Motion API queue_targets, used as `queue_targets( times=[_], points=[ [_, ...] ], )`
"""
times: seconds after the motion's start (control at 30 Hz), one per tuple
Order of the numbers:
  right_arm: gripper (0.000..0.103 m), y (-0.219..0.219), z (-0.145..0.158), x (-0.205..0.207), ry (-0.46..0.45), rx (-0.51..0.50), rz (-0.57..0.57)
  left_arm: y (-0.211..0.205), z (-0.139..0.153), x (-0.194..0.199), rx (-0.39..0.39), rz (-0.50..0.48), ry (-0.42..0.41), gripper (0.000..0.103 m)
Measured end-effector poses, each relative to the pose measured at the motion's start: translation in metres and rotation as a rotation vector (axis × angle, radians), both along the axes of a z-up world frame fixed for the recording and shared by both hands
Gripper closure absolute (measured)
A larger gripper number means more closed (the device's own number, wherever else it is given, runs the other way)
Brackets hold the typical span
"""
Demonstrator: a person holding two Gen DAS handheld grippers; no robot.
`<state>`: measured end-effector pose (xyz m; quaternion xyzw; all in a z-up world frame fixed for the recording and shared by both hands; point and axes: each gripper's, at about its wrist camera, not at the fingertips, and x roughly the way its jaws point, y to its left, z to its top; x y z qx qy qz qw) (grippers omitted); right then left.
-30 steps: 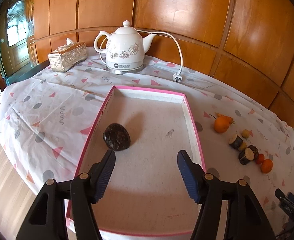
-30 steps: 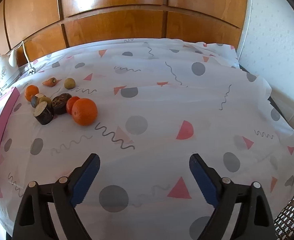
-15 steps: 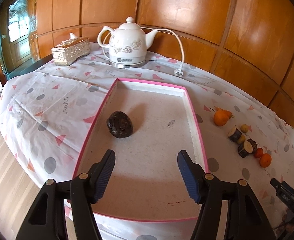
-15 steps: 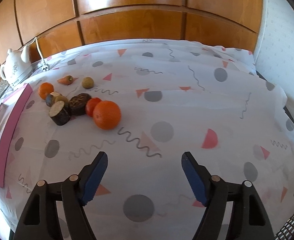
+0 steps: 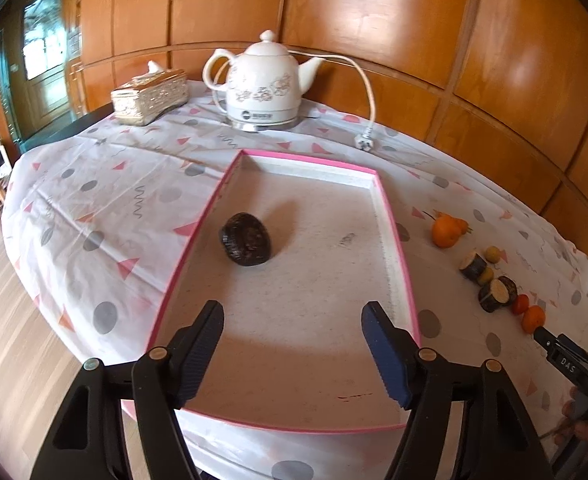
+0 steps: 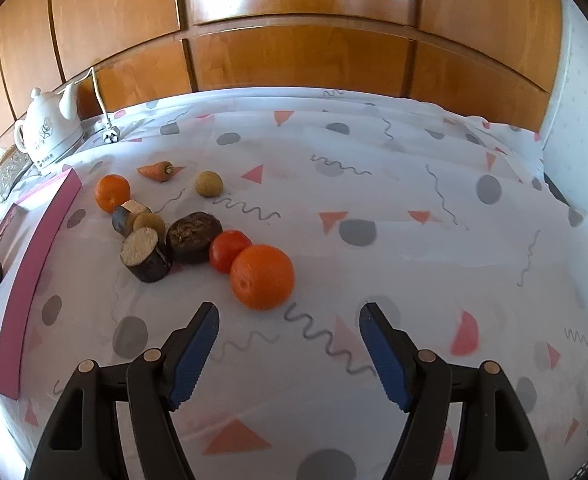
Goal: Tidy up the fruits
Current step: 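Reach the right gripper to the large orange and grasp it while the left gripper withdraws, then lift the orange with the right gripper into the tray and open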
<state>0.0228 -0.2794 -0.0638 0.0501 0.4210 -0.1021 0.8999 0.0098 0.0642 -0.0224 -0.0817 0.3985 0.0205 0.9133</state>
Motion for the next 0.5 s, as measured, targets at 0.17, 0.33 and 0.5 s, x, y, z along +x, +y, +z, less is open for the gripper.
queue_targets(
  times=[0.17, 0.33, 0.5],
  points=[
    [0.029, 0.000, -0.005, 0.016, 0.022, -0.012, 0.005, 0.008, -0.002, -0.001, -0.003, 0.035, 0.006, 0.029],
    [0.065, 0.006, -0.009, 0.026, 0.035, -0.015, 0.055, 0.011, -0.003, -0.001, -0.005, 0.042, 0.009, 0.029],
    [0.066, 0.009, -0.006, 0.020, 0.041, -0.016, 0.075, 0.022, -0.006, -0.001, -0.015, 0.088, 0.020, 0.026]
  ],
)
